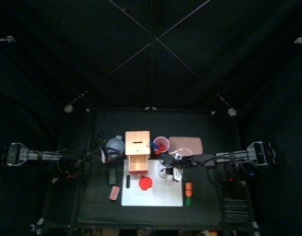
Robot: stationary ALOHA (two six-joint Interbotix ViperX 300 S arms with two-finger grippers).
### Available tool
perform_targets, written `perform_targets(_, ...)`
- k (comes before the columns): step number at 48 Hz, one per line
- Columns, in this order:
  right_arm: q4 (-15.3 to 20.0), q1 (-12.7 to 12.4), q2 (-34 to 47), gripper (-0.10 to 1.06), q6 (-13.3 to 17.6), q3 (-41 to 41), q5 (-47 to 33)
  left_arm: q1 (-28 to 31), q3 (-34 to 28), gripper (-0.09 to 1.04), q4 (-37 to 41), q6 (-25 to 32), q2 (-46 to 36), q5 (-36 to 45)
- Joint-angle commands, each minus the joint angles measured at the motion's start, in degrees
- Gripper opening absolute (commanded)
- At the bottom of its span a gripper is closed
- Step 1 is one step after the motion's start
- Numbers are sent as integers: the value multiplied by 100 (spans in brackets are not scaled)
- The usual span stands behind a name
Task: Get the cutter from the drawer then cut the dough then place the extra dough in the bowl
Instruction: Shut the drawer
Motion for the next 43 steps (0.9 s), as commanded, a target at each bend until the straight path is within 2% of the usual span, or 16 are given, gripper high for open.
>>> perform_targets(1,9,-35,-70,59,-9,97,-237,229,-220,87,9,9,-9,-18)
perform_targets(18,-18,0,53,76,-18,141,-413,976,-536,87,-26,-18,26,-18)
perform_targets(32,-299,-26,-202,76,-18,-246,-510,1415,-1055,86,-132,0,466,-18)
perform_targets(43,-563,114,431,75,-97,-932,-984,1617,-1652,83,-141,-9,1362,272)
